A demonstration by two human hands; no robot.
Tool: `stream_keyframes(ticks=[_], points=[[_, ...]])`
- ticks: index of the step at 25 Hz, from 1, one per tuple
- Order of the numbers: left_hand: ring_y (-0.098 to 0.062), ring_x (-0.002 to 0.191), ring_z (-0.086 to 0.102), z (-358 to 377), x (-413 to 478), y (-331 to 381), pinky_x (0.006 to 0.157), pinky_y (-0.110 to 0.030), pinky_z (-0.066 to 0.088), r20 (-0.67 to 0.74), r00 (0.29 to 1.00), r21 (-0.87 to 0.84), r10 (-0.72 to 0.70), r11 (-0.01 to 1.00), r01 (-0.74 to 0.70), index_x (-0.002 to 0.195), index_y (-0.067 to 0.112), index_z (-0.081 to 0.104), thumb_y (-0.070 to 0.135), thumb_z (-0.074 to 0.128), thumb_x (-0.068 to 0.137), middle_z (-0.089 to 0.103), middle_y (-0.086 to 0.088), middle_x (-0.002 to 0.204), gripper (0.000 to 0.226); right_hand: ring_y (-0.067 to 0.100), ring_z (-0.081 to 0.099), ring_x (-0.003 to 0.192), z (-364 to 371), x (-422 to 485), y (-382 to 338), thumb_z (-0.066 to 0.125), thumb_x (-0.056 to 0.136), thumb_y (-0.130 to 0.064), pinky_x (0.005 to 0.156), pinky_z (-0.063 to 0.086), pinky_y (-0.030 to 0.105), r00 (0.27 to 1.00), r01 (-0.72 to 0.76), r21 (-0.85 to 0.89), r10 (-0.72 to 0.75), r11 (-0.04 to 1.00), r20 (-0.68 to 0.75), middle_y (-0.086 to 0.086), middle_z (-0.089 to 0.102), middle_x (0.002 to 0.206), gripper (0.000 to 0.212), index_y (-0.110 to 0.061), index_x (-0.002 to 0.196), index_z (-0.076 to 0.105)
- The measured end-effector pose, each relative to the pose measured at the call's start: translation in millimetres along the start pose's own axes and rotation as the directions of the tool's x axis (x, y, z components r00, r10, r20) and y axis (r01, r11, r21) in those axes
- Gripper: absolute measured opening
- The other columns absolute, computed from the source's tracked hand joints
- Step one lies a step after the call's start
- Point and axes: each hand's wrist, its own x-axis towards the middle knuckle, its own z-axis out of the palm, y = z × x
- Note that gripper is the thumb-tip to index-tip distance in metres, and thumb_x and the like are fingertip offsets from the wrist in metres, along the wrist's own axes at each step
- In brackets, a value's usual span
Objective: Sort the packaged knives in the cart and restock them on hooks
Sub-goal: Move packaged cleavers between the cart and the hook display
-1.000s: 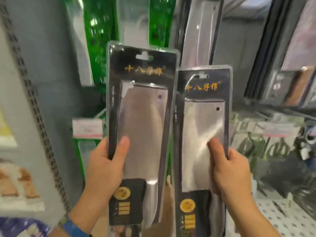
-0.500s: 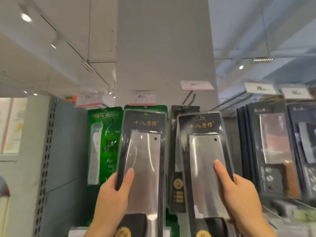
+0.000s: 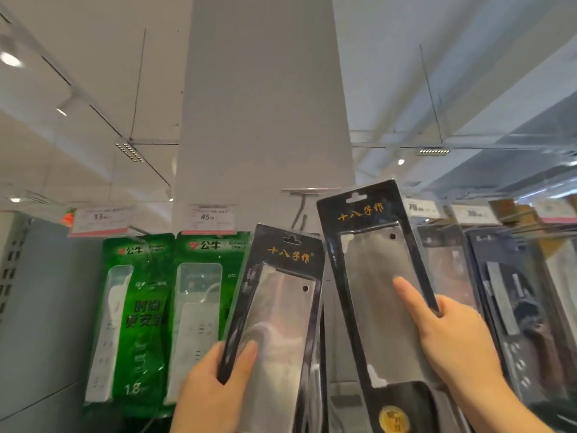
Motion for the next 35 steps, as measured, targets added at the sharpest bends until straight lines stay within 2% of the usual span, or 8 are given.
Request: stream_keyframes(ticks=[3,6,10,14,19,24,32,35], points=[[-0.004,0.066,0.062,17,4,10,0.066,-0.028,0.049,0.06,0.997,0.04,0.038,0.998,-0.041,0.082,0.024,0.066,0.076,0.051,0.068,0.07,-0.001,0.077,0.056,0.024,0.042,0.048,-3,19,-4,0.05,0.072,-0.085,0.051,0.03,0.036,0.998,0.051,0.015,-0.051,0.999,0.035,0.007,0.042,0.049,0.078,-0.01,0.056,0.036],[-0.005,0.066,0.061,28,9,21,0.059,-0.027,0.049,0.146,0.982,0.059,0.118,0.99,-0.127,0.082,0.024,0.064,0.077,0.045,0.074,0.068,0.002,0.079,0.057,0.03,0.057,0.056,0,31,-7,0.05,0.074,-0.086,0.053,0.039,0.037,0.995,0.058,0.032,-0.061,0.998,0.073,0.015,0.062,0.059,0.091,0.004,0.064,0.055],[-0.01,0.069,0.062,30,25,35,0.055,-0.016,0.047,0.114,0.982,-0.021,0.152,0.988,-0.151,0.085,0.025,0.065,0.072,0.045,0.076,0.068,0.001,0.081,0.052,0.024,0.041,0.047,-6,28,-7,0.049,0.07,-0.089,0.05,0.033,0.036,0.996,0.084,0.019,-0.085,0.996,0.017,0.012,0.048,0.049,0.091,0.002,0.058,0.043],[-0.003,0.068,0.06,28,32,34,0.06,-0.025,0.047,0.109,0.976,0.027,0.188,0.981,-0.192,0.082,0.027,0.063,0.07,0.044,0.08,0.067,0.009,0.079,0.048,0.035,0.049,0.056,-9,25,-1,0.05,0.069,-0.088,0.053,0.036,0.038,0.997,0.053,0.0,-0.053,0.999,0.048,0.022,0.059,0.062,0.098,0.01,0.069,0.054],[0.006,0.074,0.061,23,39,32,0.06,-0.023,0.047,0.106,0.974,0.113,0.2,0.971,-0.212,0.085,0.033,0.063,0.073,0.04,0.08,0.067,0.024,0.083,0.046,0.041,0.061,0.069,6,22,6,0.05,0.067,-0.089,0.056,0.041,0.037,0.994,-0.037,0.049,0.032,0.998,0.108,0.023,0.066,0.072,0.102,0.011,0.079,0.061],[0.009,0.074,0.06,19,48,33,0.055,-0.013,0.042,0.113,0.97,0.166,0.215,0.958,-0.232,0.086,0.034,0.063,0.072,0.04,0.081,0.065,0.031,0.083,0.044,0.041,0.06,0.066,21,17,7,0.048,0.067,-0.092,0.058,0.045,0.042,0.992,-0.09,0.086,0.082,0.992,0.093,0.028,0.065,0.076,0.102,0.01,0.071,0.051],[-0.002,0.068,0.065,0,61,37,0.065,-0.028,0.052,0.163,0.97,0.229,0.179,0.95,-0.214,0.086,0.033,0.066,0.072,0.044,0.084,0.07,0.012,0.076,0.045,0.038,0.047,0.059,28,7,3,0.049,0.072,-0.087,0.057,0.036,0.039,0.992,-0.113,0.131,0.104,0.985,0.077,0.031,0.05,0.067,0.078,-0.01,0.066,0.047],[-0.002,0.069,0.065,1,59,37,0.067,-0.03,0.052,0.169,0.971,0.214,0.168,0.956,-0.203,0.086,0.029,0.067,0.07,0.046,0.086,0.071,0.012,0.076,0.046,0.025,0.04,0.057,27,2,3,0.049,0.073,-0.085,0.055,0.032,0.038,0.99,-0.115,0.149,0.101,0.982,0.099,0.016,0.042,0.062,0.077,-0.009,0.066,0.045]])
